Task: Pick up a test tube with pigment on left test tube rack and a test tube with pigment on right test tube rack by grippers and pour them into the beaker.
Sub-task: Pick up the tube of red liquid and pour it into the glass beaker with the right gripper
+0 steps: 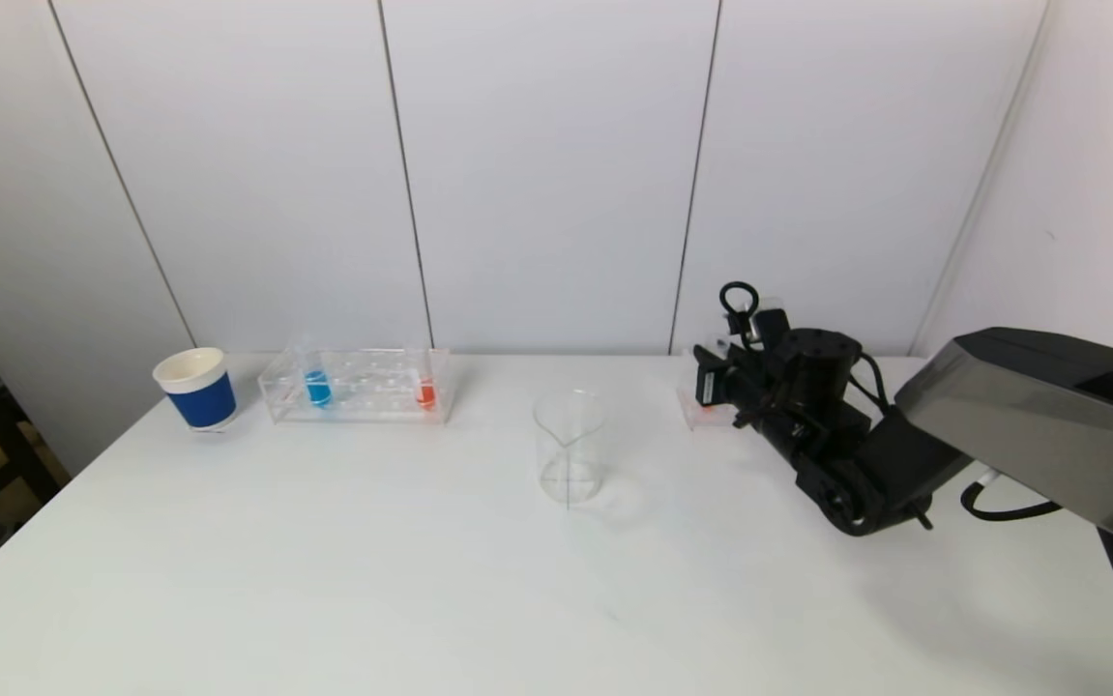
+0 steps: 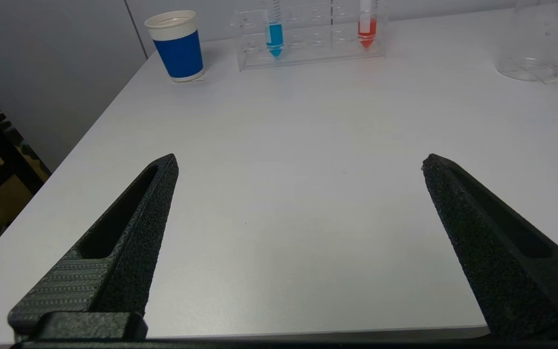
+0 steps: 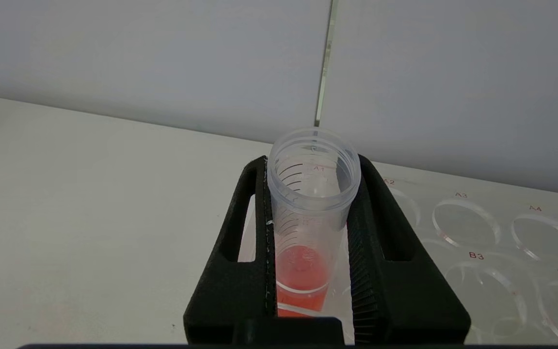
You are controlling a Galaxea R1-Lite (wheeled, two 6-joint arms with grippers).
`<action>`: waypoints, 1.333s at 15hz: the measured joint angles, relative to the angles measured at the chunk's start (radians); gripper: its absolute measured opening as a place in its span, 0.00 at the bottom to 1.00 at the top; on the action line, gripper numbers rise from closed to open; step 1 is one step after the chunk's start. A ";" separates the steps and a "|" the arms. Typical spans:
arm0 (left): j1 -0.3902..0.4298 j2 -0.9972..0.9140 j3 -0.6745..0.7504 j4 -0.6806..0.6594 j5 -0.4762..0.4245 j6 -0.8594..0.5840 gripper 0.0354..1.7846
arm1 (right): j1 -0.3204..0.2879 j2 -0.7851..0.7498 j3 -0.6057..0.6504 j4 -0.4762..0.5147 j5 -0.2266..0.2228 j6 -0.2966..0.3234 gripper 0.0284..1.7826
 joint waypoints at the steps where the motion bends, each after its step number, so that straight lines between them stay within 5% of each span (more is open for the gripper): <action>1: 0.000 0.000 0.000 0.000 0.000 0.000 0.99 | 0.000 0.000 0.000 0.002 0.000 0.000 0.26; 20: 0.000 0.000 0.000 0.000 0.000 0.000 0.99 | -0.007 -0.064 -0.022 0.055 0.001 -0.003 0.26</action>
